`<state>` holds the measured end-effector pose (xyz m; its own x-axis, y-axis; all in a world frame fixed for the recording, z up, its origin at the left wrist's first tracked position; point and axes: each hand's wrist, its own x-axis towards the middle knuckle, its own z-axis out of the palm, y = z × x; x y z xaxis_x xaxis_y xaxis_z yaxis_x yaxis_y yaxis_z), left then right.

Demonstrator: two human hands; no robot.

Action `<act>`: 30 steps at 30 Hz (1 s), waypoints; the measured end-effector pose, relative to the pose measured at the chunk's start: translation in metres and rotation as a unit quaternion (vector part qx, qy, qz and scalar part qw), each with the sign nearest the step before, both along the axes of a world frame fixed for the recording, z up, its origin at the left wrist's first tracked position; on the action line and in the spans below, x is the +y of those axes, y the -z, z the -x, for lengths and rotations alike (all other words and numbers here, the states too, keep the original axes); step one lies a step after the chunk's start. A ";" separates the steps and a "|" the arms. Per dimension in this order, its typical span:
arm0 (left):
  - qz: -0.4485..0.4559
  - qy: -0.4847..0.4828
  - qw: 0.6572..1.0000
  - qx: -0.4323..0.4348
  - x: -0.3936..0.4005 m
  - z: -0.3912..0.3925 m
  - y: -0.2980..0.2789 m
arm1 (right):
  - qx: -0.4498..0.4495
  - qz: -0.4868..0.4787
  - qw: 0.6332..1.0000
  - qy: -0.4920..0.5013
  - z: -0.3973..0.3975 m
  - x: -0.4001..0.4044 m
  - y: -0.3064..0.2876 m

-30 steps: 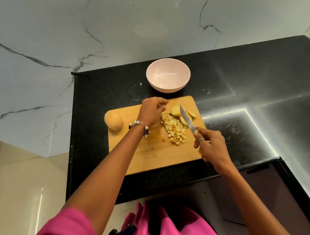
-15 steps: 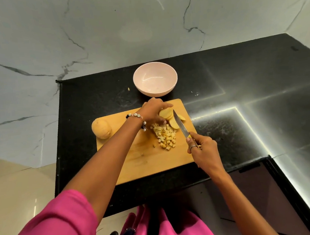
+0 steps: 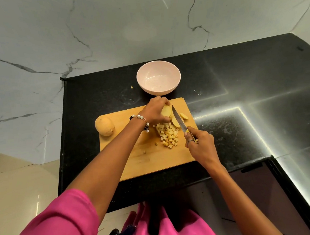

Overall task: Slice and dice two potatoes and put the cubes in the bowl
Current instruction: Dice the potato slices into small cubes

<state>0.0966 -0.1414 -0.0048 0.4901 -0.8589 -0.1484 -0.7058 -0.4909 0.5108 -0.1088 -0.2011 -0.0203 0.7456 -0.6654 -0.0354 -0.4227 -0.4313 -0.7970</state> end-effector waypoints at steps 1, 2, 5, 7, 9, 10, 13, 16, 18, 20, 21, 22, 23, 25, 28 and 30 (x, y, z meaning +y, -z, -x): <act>0.007 -0.005 1.000 0.001 0.000 0.000 0.000 | -0.001 0.004 1.000 -0.001 -0.001 -0.001 -0.001; 0.013 -0.010 1.000 0.001 0.000 0.001 -0.001 | -0.002 0.008 1.000 -0.002 -0.002 -0.001 -0.002; 0.021 -0.020 1.000 0.002 0.001 0.002 -0.002 | -0.003 0.023 1.000 0.002 -0.004 -0.002 -0.006; 0.023 -0.021 1.000 0.002 0.001 0.003 -0.002 | -0.006 0.029 1.000 0.005 -0.006 -0.002 -0.008; 0.031 -0.022 0.999 -0.008 0.002 0.004 -0.003 | -0.007 0.034 0.999 0.003 -0.007 -0.002 -0.010; 0.040 -0.028 0.999 -0.010 0.003 0.004 -0.003 | -0.007 0.036 0.999 0.002 -0.007 -0.002 -0.010; 0.053 -0.041 0.998 -0.008 0.004 0.005 -0.005 | -0.010 0.042 0.999 0.000 -0.007 -0.002 -0.008; 0.041 -0.040 0.998 -0.005 0.003 0.006 -0.004 | -0.009 0.037 0.999 0.004 -0.008 -0.002 -0.008; 0.036 -0.043 0.998 0.000 0.003 0.008 -0.004 | -0.009 0.035 0.999 0.006 -0.008 -0.002 -0.007; 0.030 -0.043 0.999 0.004 0.003 0.008 -0.003 | -0.008 0.039 0.999 0.001 -0.007 -0.001 -0.007; 0.026 -0.040 0.999 0.004 0.004 0.009 -0.002 | -0.008 0.040 0.999 0.000 -0.007 -0.001 -0.007; 0.025 -0.038 0.999 0.001 0.004 0.010 -0.003 | -0.009 0.038 0.999 0.000 -0.007 -0.001 -0.008; 0.028 -0.038 0.999 -0.002 0.005 0.011 -0.002 | -0.010 0.037 0.999 0.002 -0.007 -0.001 -0.008; 0.043 -0.050 0.998 -0.004 0.006 0.011 -0.003 | -0.011 0.035 0.999 0.004 -0.008 0.000 -0.008; 0.047 -0.060 0.997 0.000 0.008 0.011 -0.005 | -0.012 0.035 0.999 0.000 -0.008 0.001 -0.010; 0.037 -0.058 0.998 0.007 0.008 0.011 -0.007 | -0.012 0.036 0.999 0.001 -0.009 0.001 -0.012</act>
<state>0.0857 -0.1333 0.0018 0.5855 -0.8052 -0.0937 -0.6389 -0.5295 0.5580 -0.1002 -0.1997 -0.0087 0.7443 -0.6672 0.0305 -0.4044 -0.4864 -0.7745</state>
